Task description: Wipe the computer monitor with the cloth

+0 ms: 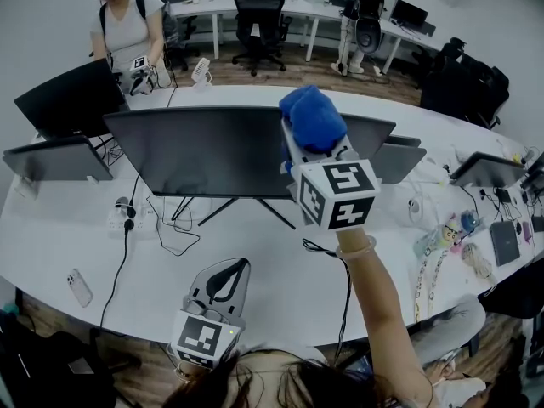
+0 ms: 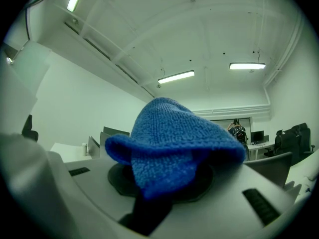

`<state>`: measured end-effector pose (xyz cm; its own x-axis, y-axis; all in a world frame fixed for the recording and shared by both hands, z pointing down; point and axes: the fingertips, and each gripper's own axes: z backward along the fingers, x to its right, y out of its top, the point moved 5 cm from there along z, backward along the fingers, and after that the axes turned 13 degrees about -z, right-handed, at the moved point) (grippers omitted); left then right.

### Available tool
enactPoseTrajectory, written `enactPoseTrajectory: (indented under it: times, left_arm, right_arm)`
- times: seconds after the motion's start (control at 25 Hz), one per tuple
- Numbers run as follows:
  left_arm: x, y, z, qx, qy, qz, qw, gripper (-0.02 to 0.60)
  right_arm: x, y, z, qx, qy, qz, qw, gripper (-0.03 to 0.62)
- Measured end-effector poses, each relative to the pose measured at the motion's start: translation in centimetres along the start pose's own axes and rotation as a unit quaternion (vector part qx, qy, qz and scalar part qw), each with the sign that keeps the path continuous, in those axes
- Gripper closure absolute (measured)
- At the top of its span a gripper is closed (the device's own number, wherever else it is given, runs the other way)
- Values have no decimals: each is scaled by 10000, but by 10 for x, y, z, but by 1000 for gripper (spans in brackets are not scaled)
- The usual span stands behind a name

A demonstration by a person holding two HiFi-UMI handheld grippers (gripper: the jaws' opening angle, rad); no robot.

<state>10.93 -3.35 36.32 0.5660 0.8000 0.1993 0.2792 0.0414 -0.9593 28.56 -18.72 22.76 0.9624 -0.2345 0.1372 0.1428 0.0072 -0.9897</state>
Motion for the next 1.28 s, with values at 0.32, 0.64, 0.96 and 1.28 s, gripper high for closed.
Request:
enactPoseTrajectory:
  times: [0.32,0.64,0.96,1.28]
  left_arm:
    - [7,2,-9,53,-40,-125,9999,572]
    - [16,6,-18,58,-127,-171,9998,572]
    - [24,7,-26,59,-211,-272,9994,572]
    - [28,10,-33,26,-230,-324,9992,572]
  right_arm:
    - [14,1,6,18,-54,-23,10000,494]
    - [30,3,14,44,-134,-33,9999,494]
    - [46,3,21,88,-232,-110,9996,494]
    - [59,6,27,145,-292,-186,9993,494]
